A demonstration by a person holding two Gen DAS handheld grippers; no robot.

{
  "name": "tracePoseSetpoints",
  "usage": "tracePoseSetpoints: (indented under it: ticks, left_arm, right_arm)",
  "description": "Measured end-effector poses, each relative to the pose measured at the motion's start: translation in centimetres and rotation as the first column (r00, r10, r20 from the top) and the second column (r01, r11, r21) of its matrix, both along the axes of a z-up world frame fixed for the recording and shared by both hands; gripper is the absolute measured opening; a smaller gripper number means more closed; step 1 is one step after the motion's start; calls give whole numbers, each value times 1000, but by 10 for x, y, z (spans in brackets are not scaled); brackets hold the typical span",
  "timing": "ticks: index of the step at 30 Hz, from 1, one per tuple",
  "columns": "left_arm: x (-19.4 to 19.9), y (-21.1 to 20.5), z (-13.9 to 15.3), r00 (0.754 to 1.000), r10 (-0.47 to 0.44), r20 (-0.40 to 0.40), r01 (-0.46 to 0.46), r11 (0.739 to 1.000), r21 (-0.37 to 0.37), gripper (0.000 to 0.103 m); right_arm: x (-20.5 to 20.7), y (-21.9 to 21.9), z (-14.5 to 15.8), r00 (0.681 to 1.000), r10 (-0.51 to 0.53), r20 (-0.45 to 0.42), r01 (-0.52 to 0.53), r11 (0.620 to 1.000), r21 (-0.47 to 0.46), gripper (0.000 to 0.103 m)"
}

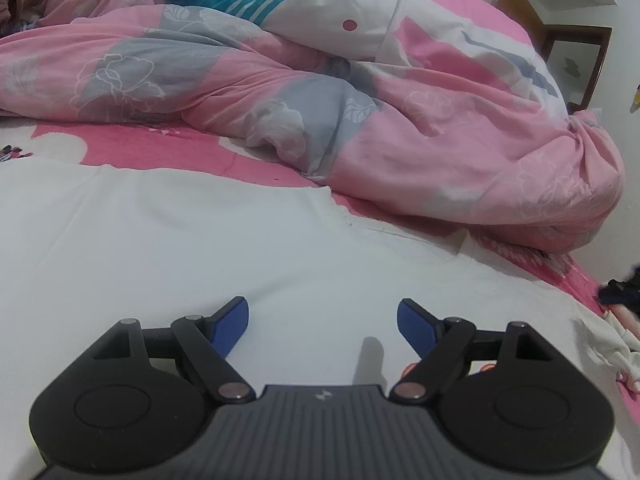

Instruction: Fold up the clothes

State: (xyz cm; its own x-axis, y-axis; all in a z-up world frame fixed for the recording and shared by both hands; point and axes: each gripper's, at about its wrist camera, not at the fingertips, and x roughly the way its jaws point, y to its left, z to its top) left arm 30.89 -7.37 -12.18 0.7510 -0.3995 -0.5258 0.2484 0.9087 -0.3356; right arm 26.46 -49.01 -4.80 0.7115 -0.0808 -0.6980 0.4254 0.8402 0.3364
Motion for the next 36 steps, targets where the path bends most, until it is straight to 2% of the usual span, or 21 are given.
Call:
tracePoseSetpoints:
  ticks: [4,6,9,10,11,12,13,16,21,26,28,32,36]
  left_arm:
    - [0,0,0,1000,0,0,0,1000,2,83]
    - [0,0,-1,1000,0,0,0,1000,3,83]
    - [0,0,-1,1000,0,1,0,1000,1,83]
    - [0,0,-1,1000,0,0,0,1000,1,83]
    - [0,0,-2,1000,0,0,0,1000,1,83]
    - [0,0,-2,1000,-1,-1,1,1000,1,83]
    - [0,0,-2,1000,-1,-1,1,1000,0,83]
    - [0,-1,-1,1000,-1,0,1,1000,7,83]
    - [0,-2,2,1000,4,-1,-4,1000,22,83]
    - [-12,-12,24,1000,10,20,-12,992,122,83]
    - [-23,-11,38,1000,0,6,0,989,150,83]
    - [-54,-2,67,999,-32,-15,35,980,197,83]
    - [-99,15,89,997,-72,-28,76,969,233,83]
  right_arm:
    - [-19,-26,-23,998,-18,-52,19,1000,23,8]
    - [-17,-39,-40,993,-62,-98,63,998,11,8]
    - [-14,-63,-58,975,-179,-129,163,978,-127,6]
    - [-20,-74,-58,971,-218,-99,207,972,-108,6]
    - [-28,-83,-56,967,-245,-75,242,969,-49,6]
    - [-39,-89,-52,963,-264,-51,266,964,22,8]
    - [-52,-89,-44,963,-267,-30,268,962,53,8]
    - [-98,-69,-11,969,-247,4,247,969,-7,9]
    - [-217,-46,53,962,-250,111,252,968,-6,9]
    - [-334,-26,121,936,-267,231,280,960,-24,12]
    - [-364,-17,140,925,-252,284,267,964,-13,15]
    - [-393,5,153,916,-168,364,176,984,13,17]
    - [-380,32,127,925,-50,378,26,997,68,18]
